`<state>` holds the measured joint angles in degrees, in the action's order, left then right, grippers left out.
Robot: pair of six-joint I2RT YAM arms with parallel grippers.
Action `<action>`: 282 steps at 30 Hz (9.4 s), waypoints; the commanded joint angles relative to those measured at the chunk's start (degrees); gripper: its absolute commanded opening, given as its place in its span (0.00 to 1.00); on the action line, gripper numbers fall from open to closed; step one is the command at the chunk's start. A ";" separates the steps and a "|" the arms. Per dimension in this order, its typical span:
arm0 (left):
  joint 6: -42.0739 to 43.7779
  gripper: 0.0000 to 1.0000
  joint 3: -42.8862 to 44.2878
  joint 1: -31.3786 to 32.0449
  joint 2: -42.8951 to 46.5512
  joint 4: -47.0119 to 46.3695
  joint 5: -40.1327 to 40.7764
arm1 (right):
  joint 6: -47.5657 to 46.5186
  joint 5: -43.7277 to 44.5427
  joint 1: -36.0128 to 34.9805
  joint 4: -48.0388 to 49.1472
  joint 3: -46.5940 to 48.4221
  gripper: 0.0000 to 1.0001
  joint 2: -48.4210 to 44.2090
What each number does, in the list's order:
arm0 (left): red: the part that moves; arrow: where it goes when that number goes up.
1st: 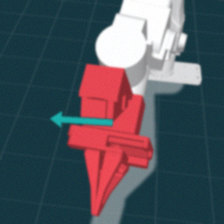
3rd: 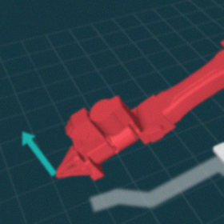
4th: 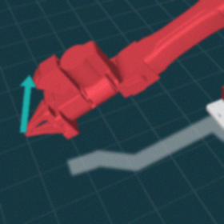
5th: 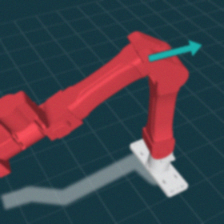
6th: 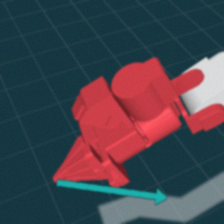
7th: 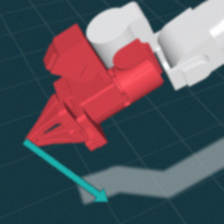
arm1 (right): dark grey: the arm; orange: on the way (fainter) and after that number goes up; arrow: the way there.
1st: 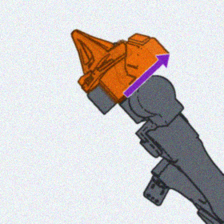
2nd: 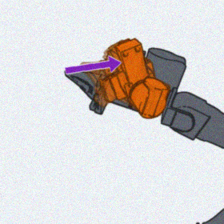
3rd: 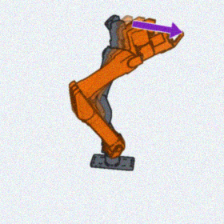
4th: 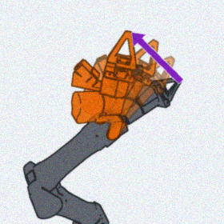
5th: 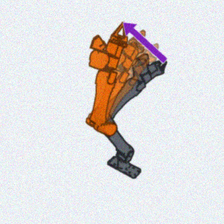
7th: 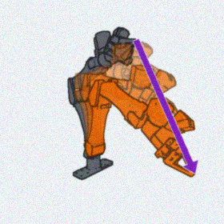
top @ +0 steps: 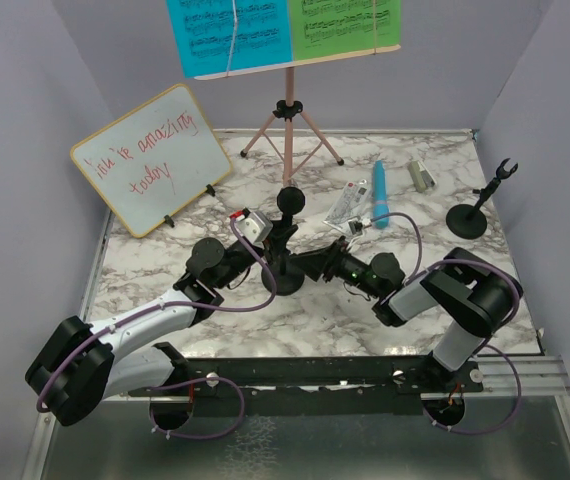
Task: Pack up the instrument practice props
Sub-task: Unscrew the knob on the microphone stand, then adjust the microphone stand with the microphone at the center of the board.
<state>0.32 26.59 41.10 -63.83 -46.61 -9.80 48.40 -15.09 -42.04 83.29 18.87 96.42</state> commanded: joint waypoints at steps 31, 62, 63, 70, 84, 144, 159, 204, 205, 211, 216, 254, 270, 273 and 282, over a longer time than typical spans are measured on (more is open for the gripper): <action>0.74 0.00 -0.58 0.00 0.07 1.70 -1.48 | -33.29 -10.24 1.58 -33.59 12.81 0.00 -7.37; 0.31 0.00 -0.66 0.01 0.47 1.70 -2.32 | -149.91 45.02 -27.50 -12.57 8.28 0.01 6.41; 0.33 0.00 -0.66 -0.02 0.46 1.70 -2.26 | -148.74 44.94 -27.60 -13.14 8.43 0.02 6.37; 0.35 0.00 -0.84 0.02 0.91 1.74 -1.87 | -136.52 45.19 -28.00 -15.81 8.67 0.32 4.63; 0.35 0.00 -0.75 -0.02 0.58 1.70 -1.81 | -86.48 36.66 -25.85 -32.27 7.54 0.66 -13.20; 0.62 0.00 -0.92 -0.06 0.90 1.71 -2.13 | -16.29 -10.41 2.07 -19.06 10.50 0.00 -2.25; 0.22 0.00 -0.05 -0.06 -0.58 1.70 -4.35 | -87.09 9.35 -7.52 -53.70 12.37 0.00 -16.09; 0.04 0.00 -0.81 -0.06 -0.46 0.92 -2.41 | -63.36 30.92 -22.12 -28.99 1.06 0.72 -21.27; -0.12 0.00 -0.98 -0.09 -0.82 0.34 -2.26 | -60.97 30.10 -21.38 -27.42 0.17 0.73 -22.19; -0.06 0.00 -2.07 -0.06 -2.83 -3.20 -1.54 | -52.11 29.54 -19.13 -24.53 -0.65 0.73 -25.49; 0.14 0.00 -5.06 -0.12 -1.22 -5.73 0.13 | -48.72 34.18 -19.13 -22.05 0.55 0.73 -25.72; -0.05 0.00 -9.52 -0.07 -3.99 -11.89 -2.99 | -45.44 32.10 -17.57 -18.90 14.67 0.57 -13.20; -1.98 0.20 -12.43 -0.12 1.40 -10.01 -2.62 | -44.14 20.52 -13.44 -18.01 12.37 0.12 -12.28; -2.33 0.25 -12.79 -0.14 3.80 -7.58 -1.95 | -44.07 15.87 -11.87 -17.53 11.20 0.03 -12.44; -4.51 0.40 -16.71 -0.15 11.44 -5.33 -0.51 | -44.32 1.68 -8.13 -14.63 9.61 0.01 -10.23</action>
<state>-2.37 11.44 40.62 -55.59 -51.79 -10.48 4.14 -5.63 -51.83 65.93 29.50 84.71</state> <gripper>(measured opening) 0.383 0.316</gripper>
